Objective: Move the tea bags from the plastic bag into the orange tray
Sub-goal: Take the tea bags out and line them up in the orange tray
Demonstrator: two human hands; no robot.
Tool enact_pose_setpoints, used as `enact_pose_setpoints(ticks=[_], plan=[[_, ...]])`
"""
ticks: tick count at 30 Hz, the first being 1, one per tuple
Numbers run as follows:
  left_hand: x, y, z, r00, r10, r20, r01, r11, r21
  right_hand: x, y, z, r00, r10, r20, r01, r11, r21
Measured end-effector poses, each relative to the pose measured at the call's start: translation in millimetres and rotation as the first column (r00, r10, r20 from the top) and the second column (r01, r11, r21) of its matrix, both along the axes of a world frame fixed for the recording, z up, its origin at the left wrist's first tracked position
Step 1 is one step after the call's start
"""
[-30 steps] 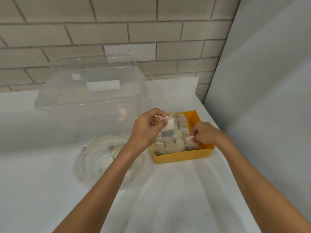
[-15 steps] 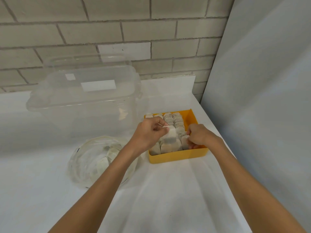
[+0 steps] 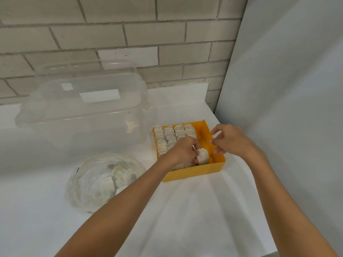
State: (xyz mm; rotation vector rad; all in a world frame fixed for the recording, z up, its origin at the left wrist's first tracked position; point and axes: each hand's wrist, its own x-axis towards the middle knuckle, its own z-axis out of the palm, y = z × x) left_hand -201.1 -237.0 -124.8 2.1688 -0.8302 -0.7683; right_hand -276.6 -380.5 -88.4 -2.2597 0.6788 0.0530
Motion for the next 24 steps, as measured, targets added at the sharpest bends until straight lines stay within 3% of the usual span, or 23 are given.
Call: enact_pose_setpoints(ticks=[9,13,18,24], plan=[[-0.3,-10.8,-11.7,0.999,0.007,-0.039,-0.002,0.990,0.139,-7.6,2.2,-5.2,1.000,-0.024,-0.001,0.024,1.000,0.001],[-2.7,-14.7,-19.0,0.994,0.082,0.078,-0.093,0.985,0.146,-9.5,6.9,-9.2,1.000,-0.015,-0.010,0.015,1.000,0.019],[-4.0,-12.4,-21.6,0.935,0.056,0.351,-0.136,0.969,0.208,-11.5,8.3,-12.1,1.000,-0.019,-0.013,0.020,0.999,0.036],[-4.4,-3.8,-12.3,0.908,0.094,0.409,-0.147,0.984,0.100,-14.9,9.0,-9.4,1.000,-0.026,-0.009,0.026,0.999,0.034]])
